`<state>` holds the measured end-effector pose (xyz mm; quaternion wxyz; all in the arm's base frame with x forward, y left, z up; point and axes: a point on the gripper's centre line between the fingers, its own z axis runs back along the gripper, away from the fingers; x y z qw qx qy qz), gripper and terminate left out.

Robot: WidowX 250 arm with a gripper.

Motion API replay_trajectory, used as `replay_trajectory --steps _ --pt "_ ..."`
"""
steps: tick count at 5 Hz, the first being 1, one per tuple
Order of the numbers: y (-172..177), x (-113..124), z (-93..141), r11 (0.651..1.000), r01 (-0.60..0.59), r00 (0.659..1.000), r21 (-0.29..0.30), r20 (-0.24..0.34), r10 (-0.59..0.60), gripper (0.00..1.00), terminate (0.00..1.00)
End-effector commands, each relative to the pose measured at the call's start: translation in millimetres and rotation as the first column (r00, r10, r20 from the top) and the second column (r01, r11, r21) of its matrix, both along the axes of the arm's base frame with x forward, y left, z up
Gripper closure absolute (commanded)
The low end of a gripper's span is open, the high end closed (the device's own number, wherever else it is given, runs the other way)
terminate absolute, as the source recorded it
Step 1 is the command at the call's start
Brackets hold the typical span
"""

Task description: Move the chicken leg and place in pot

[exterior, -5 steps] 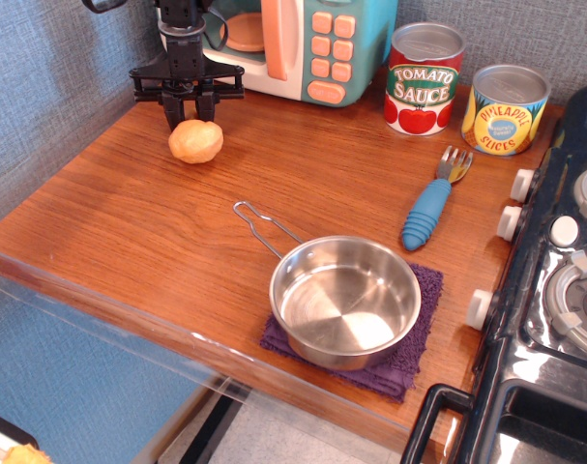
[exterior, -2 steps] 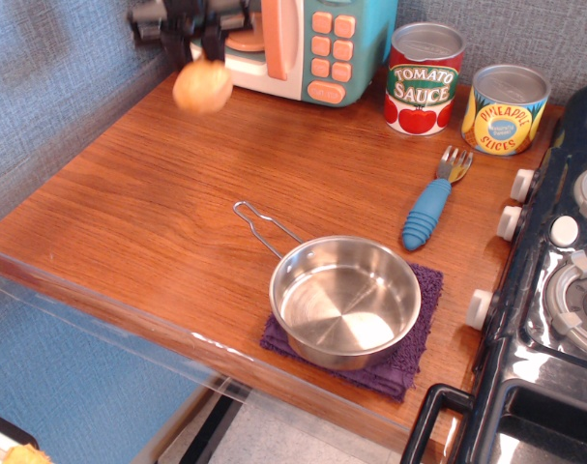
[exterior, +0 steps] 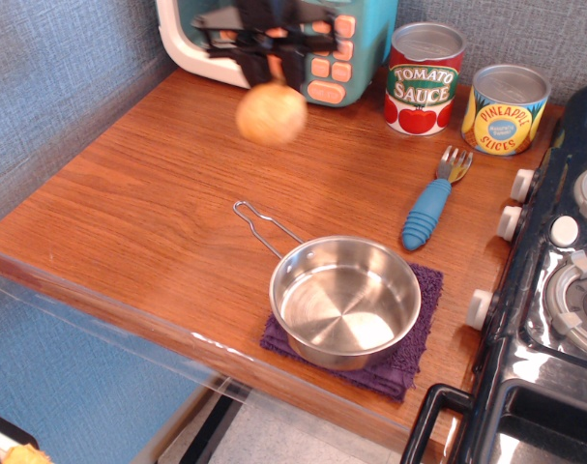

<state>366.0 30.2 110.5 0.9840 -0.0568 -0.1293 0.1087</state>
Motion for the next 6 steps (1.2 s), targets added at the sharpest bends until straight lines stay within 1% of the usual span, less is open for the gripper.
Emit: replay_trajectory --steps 1,2,4,5,6 --pt "-49 -35 4 0.991 0.131 0.991 0.037 0.026 -0.132 1.0 0.0" --pt "-62 -44 0 0.983 0.173 0.985 0.055 0.022 -0.174 1.0 0.0" --pt "-72 -66 -14 0.967 0.237 0.971 0.091 -0.025 -0.236 1.0 0.0" --pt "-70 -73 -15 0.966 0.242 0.97 0.087 -0.043 -0.239 0.0 0.0" --pt "-65 -73 -12 0.969 0.237 0.971 0.073 -0.051 -0.234 0.0 0.0"
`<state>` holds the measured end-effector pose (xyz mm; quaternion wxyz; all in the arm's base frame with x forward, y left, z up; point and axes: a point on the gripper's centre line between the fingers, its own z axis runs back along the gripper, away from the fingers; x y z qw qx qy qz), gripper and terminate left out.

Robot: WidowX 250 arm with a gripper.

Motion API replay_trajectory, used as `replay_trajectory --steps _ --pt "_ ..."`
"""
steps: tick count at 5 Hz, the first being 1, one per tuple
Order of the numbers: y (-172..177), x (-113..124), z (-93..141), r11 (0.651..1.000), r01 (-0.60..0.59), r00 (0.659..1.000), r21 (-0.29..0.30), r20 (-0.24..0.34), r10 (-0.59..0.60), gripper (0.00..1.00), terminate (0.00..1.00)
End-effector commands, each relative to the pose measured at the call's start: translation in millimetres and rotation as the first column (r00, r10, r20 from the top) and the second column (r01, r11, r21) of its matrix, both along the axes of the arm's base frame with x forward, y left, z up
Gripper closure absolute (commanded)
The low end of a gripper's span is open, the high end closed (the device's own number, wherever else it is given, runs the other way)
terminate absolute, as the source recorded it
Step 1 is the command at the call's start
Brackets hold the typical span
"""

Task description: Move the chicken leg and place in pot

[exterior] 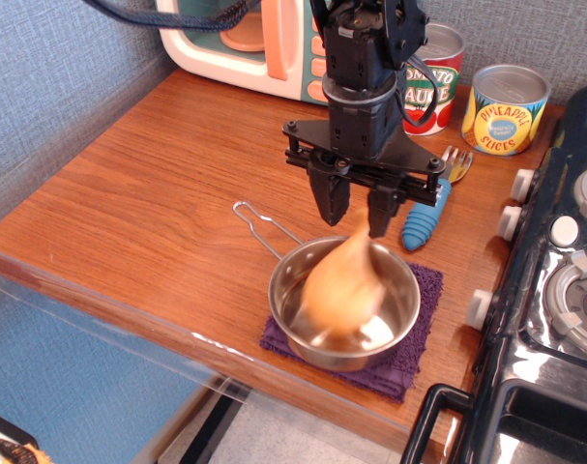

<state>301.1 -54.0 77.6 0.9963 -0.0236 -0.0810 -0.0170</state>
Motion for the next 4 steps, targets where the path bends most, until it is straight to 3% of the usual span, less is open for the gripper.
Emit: replay_trajectory --steps 1,2,4 --pt "32 -4 36 0.999 -0.033 0.997 -0.032 0.071 0.035 0.0 0.0" --pt "55 3 56 0.994 -0.093 0.989 -0.048 0.112 0.098 0.0 0.0" --pt "88 8 52 0.988 -0.143 0.987 -0.063 0.07 0.147 0.0 0.0"
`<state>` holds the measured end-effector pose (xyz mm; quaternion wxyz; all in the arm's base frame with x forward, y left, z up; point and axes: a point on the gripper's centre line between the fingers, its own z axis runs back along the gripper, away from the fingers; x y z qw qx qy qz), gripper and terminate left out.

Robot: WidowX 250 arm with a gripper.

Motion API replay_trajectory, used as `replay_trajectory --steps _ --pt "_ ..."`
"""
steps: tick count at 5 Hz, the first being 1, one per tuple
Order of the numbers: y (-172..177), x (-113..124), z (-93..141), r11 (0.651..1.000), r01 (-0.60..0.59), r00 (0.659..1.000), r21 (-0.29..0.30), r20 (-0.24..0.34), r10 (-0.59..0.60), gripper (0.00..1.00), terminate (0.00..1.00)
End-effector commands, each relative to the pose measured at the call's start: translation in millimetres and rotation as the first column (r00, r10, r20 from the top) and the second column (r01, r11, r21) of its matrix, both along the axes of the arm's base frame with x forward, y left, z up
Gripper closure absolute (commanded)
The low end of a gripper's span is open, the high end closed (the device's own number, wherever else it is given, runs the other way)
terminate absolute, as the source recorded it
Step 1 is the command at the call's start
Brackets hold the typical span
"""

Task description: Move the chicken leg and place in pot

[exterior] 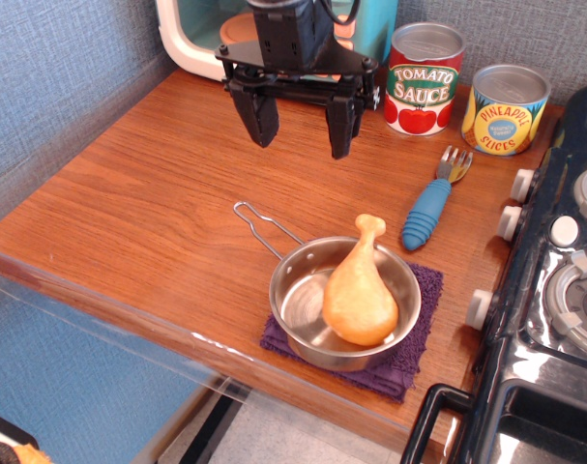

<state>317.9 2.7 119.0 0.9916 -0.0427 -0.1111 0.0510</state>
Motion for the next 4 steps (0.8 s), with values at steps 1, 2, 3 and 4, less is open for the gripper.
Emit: replay_trajectory --steps 1,2,3,4 --pt "42 -4 10 0.998 0.046 0.998 0.032 -0.04 -0.044 0.0 0.0" --pt "55 -5 7 0.999 0.025 0.998 0.032 -0.066 -0.023 0.0 0.0" --pt "55 -5 7 0.999 0.025 0.998 0.032 -0.066 -0.023 0.0 0.0" --pt "55 -5 7 0.999 0.025 0.998 0.032 -0.066 -0.023 0.0 1.0"
